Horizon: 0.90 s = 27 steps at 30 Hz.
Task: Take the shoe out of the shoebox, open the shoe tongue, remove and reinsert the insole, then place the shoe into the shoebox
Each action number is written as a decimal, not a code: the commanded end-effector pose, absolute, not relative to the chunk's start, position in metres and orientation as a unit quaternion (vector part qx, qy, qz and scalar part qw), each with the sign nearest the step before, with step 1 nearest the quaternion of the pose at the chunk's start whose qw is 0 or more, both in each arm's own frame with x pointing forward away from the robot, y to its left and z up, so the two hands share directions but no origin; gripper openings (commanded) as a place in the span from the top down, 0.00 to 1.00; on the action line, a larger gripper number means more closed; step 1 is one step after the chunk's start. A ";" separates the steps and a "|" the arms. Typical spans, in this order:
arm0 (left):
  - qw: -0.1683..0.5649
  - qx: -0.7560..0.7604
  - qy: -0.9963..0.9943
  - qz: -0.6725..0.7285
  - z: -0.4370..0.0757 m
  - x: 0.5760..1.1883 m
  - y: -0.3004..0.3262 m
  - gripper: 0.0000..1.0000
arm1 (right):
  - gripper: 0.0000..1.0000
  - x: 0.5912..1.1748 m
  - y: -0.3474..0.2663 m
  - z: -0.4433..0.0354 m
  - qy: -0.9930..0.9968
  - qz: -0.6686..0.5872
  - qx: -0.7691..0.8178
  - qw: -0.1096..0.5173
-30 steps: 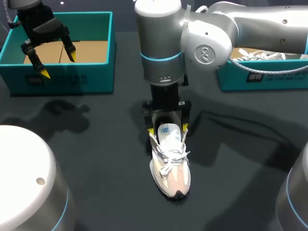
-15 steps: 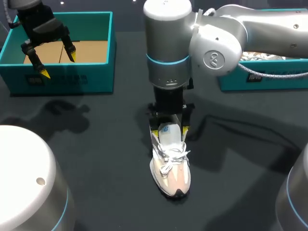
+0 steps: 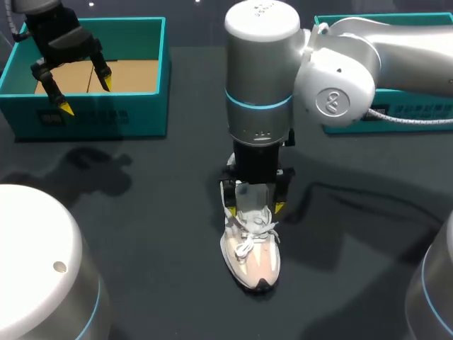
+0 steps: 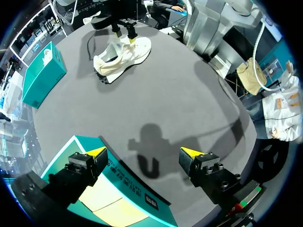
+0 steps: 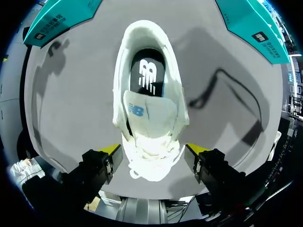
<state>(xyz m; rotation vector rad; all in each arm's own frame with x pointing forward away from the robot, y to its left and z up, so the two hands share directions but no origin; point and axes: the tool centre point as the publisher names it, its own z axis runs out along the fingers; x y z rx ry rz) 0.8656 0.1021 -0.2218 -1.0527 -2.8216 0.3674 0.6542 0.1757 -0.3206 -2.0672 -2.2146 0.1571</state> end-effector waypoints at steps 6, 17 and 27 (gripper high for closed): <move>0.054 -0.347 -0.929 0.120 -0.221 0.866 0.102 0.00 | 0.54 0.625 0.165 -0.302 -0.723 0.030 -0.689 0.046; 0.054 -0.347 -0.929 0.120 -0.221 0.866 0.102 0.00 | 0.62 0.616 0.167 -0.293 -0.715 0.024 -0.699 0.027; 0.054 -0.347 -0.929 0.120 -0.221 0.866 0.102 0.00 | 0.66 0.659 0.182 -0.306 -0.745 0.012 -0.666 0.017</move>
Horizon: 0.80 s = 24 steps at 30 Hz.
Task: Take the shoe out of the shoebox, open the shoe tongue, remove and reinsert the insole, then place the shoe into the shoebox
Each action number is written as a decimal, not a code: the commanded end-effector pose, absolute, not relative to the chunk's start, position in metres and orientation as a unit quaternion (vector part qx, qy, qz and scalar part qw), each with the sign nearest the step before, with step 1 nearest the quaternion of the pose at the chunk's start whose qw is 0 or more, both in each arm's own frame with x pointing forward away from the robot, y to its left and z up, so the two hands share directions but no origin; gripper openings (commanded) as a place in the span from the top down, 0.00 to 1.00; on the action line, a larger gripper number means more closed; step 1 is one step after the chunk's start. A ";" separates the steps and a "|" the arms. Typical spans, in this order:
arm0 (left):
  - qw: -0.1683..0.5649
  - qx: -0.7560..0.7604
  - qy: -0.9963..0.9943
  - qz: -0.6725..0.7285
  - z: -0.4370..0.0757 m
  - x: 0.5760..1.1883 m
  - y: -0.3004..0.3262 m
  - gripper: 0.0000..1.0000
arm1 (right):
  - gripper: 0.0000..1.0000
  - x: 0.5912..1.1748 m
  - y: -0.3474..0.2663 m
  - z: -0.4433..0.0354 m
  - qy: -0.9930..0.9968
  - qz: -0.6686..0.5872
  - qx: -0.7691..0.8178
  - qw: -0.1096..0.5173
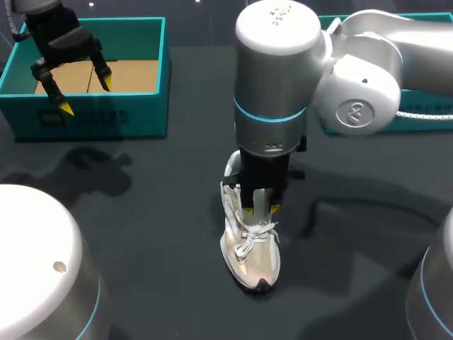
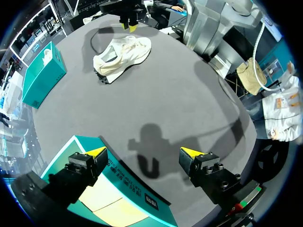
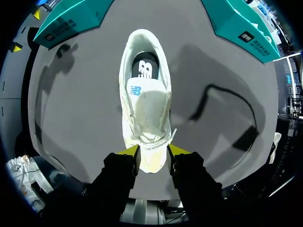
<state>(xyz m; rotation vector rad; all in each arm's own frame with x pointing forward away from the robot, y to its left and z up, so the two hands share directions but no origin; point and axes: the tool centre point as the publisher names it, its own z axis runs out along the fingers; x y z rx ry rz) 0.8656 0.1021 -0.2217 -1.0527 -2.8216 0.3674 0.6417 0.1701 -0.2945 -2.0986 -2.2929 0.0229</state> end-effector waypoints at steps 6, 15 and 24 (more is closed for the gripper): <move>0.054 -0.347 -0.929 0.120 -0.221 0.866 0.102 0.00 | 0.69 0.682 0.184 -0.321 -0.752 0.009 -0.659 0.021; 0.054 -0.347 -0.929 0.120 -0.221 0.866 0.102 0.00 | 0.71 0.699 0.188 -0.346 -0.765 0.007 -0.642 0.045; 0.054 -0.347 -0.929 0.120 -0.221 0.866 0.102 0.00 | 0.70 0.701 0.192 -0.322 -0.777 0.000 -0.630 0.007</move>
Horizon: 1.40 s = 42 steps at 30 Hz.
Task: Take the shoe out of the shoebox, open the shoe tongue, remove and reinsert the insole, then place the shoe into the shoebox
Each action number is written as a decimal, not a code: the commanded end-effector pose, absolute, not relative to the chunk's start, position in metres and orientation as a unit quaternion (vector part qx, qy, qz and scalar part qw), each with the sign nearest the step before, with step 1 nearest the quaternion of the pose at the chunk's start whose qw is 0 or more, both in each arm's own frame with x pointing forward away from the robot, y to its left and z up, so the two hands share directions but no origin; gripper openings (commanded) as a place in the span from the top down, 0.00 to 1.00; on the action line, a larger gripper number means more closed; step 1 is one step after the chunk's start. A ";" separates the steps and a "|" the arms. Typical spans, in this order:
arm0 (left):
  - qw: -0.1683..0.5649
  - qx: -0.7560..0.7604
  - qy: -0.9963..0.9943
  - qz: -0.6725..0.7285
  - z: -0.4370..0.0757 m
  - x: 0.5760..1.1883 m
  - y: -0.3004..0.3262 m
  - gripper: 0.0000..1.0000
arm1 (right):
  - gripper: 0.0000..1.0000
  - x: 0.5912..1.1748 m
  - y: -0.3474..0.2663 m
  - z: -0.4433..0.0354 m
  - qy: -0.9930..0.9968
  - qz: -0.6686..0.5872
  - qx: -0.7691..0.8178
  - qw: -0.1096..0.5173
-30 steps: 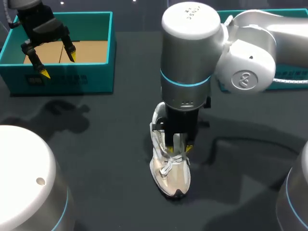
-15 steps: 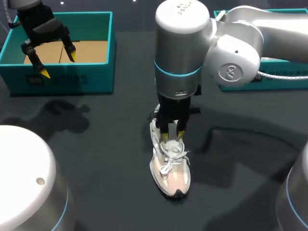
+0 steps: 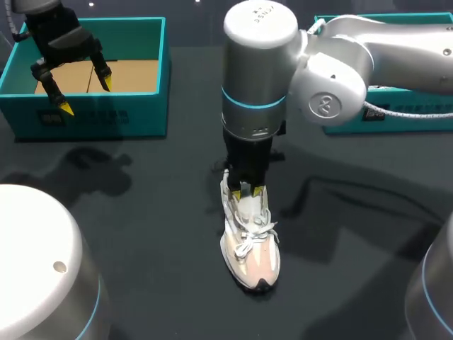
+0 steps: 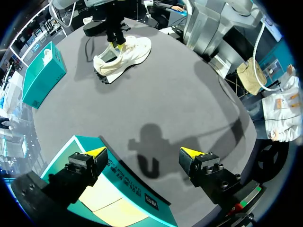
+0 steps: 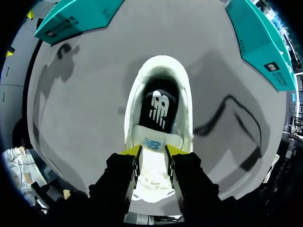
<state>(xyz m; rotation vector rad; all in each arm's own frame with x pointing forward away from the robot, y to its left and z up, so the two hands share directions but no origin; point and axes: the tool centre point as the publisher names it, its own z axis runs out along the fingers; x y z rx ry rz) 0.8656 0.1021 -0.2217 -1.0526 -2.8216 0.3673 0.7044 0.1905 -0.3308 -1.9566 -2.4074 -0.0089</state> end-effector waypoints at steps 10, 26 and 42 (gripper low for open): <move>0.054 -0.347 -0.929 0.120 -0.221 0.866 0.102 0.00 | 0.70 0.719 0.186 -0.366 -0.775 0.015 -0.629 0.053; 0.054 -0.347 -0.929 0.120 -0.221 0.866 0.102 0.00 | 0.08 0.723 0.191 -0.283 -0.911 -0.025 -0.411 -0.003; 0.054 -0.347 -0.929 0.120 -0.221 0.866 0.102 0.00 | 0.00 0.732 0.191 -0.279 -0.978 -0.059 -0.197 0.021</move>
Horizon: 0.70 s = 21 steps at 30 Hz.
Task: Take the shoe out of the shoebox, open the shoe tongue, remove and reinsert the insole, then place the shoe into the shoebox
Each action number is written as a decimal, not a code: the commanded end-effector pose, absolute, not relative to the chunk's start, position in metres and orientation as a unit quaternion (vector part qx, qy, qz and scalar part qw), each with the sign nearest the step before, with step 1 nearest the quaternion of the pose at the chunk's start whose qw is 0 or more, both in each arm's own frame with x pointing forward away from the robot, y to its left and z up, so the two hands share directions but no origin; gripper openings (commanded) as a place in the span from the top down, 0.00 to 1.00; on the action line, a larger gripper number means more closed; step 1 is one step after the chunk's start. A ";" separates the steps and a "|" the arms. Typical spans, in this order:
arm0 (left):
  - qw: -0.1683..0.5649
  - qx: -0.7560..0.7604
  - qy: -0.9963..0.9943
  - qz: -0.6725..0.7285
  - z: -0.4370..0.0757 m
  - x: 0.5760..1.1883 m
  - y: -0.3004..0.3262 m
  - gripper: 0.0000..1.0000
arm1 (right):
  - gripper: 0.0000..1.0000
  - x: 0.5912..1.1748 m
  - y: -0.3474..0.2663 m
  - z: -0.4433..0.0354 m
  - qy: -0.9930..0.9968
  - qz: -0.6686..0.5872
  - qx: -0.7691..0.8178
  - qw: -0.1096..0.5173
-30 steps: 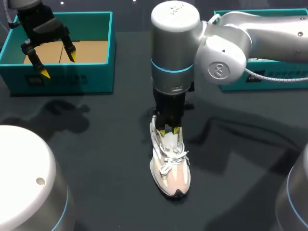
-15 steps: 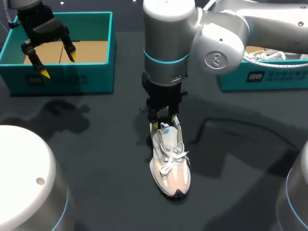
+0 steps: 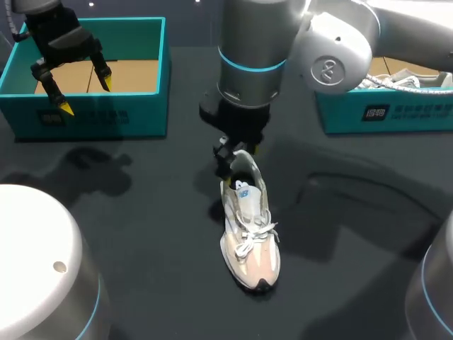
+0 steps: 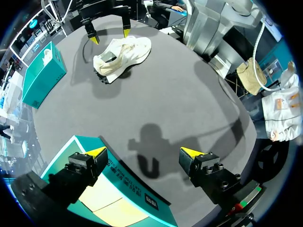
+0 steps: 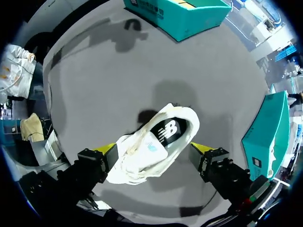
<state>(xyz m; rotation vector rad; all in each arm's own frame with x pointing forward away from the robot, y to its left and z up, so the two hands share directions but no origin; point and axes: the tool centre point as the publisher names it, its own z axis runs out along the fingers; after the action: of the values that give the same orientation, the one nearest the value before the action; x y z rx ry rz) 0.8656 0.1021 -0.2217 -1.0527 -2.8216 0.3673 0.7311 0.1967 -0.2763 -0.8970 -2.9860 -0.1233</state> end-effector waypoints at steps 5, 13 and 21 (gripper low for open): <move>0.054 -0.347 -0.929 0.120 -0.221 0.866 0.102 0.00 | 0.00 0.738 0.199 -0.271 -0.989 -0.029 -0.145 -0.006; 0.054 -0.347 -0.929 0.120 -0.221 0.866 0.102 0.00 | 0.00 0.755 0.203 -0.265 -0.997 0.018 -0.060 -0.040; 0.054 -0.347 -0.929 0.120 -0.221 0.866 0.102 0.00 | 0.00 0.790 0.199 -0.286 -0.999 0.006 -0.032 -0.017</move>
<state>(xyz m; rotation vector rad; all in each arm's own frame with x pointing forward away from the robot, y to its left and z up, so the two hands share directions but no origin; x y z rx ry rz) 0.8656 0.1021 -0.2217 -1.0527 -2.8216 0.3673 0.7767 0.1941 -0.2703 -0.1107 -3.2123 0.0296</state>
